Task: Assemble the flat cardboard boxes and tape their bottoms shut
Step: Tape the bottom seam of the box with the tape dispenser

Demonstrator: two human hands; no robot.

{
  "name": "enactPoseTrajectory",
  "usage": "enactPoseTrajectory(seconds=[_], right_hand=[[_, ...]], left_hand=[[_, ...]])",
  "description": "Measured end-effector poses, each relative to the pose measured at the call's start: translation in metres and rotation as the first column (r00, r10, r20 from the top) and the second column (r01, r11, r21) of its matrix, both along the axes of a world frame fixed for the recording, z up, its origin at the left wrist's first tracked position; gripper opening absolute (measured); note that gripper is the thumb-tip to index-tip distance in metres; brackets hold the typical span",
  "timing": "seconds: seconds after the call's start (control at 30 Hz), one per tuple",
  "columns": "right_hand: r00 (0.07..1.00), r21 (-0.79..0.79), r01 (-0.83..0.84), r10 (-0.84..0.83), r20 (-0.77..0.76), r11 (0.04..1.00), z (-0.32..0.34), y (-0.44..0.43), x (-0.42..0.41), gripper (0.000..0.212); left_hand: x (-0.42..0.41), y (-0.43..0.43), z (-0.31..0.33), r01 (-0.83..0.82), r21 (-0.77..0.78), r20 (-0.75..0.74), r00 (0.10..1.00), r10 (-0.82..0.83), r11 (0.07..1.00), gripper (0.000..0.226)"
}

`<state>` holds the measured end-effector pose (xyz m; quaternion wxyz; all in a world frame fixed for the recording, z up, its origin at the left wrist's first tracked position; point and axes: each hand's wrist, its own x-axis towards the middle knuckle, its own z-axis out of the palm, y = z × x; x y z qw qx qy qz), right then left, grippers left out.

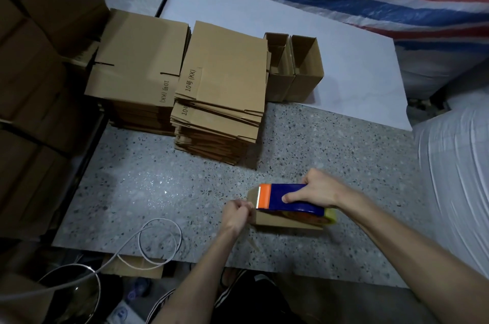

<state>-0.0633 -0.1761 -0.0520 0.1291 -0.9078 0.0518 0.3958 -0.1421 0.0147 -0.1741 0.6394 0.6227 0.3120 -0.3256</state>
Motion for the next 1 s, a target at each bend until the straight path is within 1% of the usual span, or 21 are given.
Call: enactPoseTrajectory(seconds=[0.07,0.13,0.17,0.2,0.27,0.3,0.33,0.37,0.4,0.43,0.47,0.5,0.53,0.6,0.67,0.77,0.87,1.0], right_hand=[[1.0,-0.017,-0.005,0.005,0.017,1.0,-0.001,0.002,-0.001,0.065],[0.999,-0.028,-0.008,0.009,0.035,1.0,-0.001,0.004,-0.002,0.061],[0.999,-0.033,-0.01,0.012,0.041,0.999,-0.001,0.005,-0.002,0.06],[0.999,-0.038,-0.013,0.015,0.043,0.999,-0.001,0.006,-0.002,0.058],[0.999,-0.047,-0.026,0.027,0.036,0.999,0.001,0.007,-0.002,0.056],[0.999,-0.044,-0.031,0.032,0.026,0.999,0.001,0.008,-0.001,0.055],[0.999,-0.038,-0.032,0.033,0.016,0.999,0.001,0.008,0.0,0.055],[0.999,-0.032,-0.032,0.032,0.008,0.999,0.001,0.009,0.001,0.056],[0.999,-0.032,-0.031,0.031,0.005,0.999,0.001,0.01,0.002,0.057],[1.0,-0.036,-0.029,0.029,0.006,0.999,0.001,0.011,0.002,0.058],[1.0,-0.04,-0.026,0.026,0.007,0.999,0.001,0.012,0.003,0.058],[1.0,-0.043,-0.025,0.025,0.007,0.999,0.001,0.012,0.003,0.059],[1.0,-0.044,-0.026,0.027,0.007,0.999,0.002,0.012,0.003,0.059],[1.0,-0.036,-0.022,0.022,0.003,0.999,0.003,0.011,0.002,0.058],[1.0,-0.034,-0.019,0.018,-0.008,0.999,0.004,0.011,0.002,0.058],[0.999,-0.055,-0.038,0.039,0.014,0.998,0.003,0.012,-0.002,0.056],[0.999,-0.039,-0.028,0.028,0.017,0.999,0.003,0.01,-0.002,0.056],[0.999,-0.019,-0.03,0.03,-0.021,0.999,0.005,0.004,-0.003,0.061]], left_hand=[[-0.001,-0.003,-0.002,0.091,0.077,0.061,0.993,-0.096,0.993,0.01],[0.001,-0.005,-0.003,0.147,0.142,0.109,0.981,-0.163,0.979,0.01],[0.001,-0.004,-0.003,0.163,0.152,0.102,0.978,-0.179,0.975,0.01],[0.001,-0.002,-0.003,0.178,0.156,0.08,0.978,-0.192,0.971,0.014],[0.0,0.007,-0.005,0.239,0.125,-0.04,0.971,-0.235,0.963,0.043],[-0.001,0.012,-0.008,0.278,0.047,-0.139,0.953,-0.269,0.959,0.056],[-0.004,0.015,-0.011,0.286,-0.093,-0.24,0.923,-0.301,0.954,0.064],[-0.006,0.016,-0.012,0.226,-0.269,-0.333,0.89,-0.311,0.936,0.07],[-0.008,0.013,-0.012,0.084,-0.432,-0.423,0.86,-0.284,0.898,0.077],[-0.01,0.008,-0.013,-0.089,-0.538,-0.508,0.828,-0.238,0.838,0.086],[-0.011,0.001,-0.013,-0.229,-0.592,-0.565,0.802,-0.195,0.773,0.095],[-0.01,-0.006,-0.013,-0.311,-0.611,-0.597,0.785,-0.165,0.728,0.104],[-0.008,-0.012,-0.012,-0.354,-0.613,-0.619,0.77,-0.152,0.706,0.111],[0.0,-0.019,-0.01,-0.379,-0.583,-0.663,0.733,-0.152,0.719,0.12],[0.011,-0.018,-0.009,-0.371,-0.517,-0.702,0.699,-0.135,0.771,0.121],[0.034,-0.013,-0.007,-0.262,-0.462,-0.668,0.731,-0.138,0.847,0.106],[0.046,-0.013,0.001,-0.153,-0.489,-0.626,0.747,-0.223,0.859,0.089],[0.046,-0.017,0.002,-0.11,-0.469,-0.614,0.754,-0.233,0.876,0.072]])
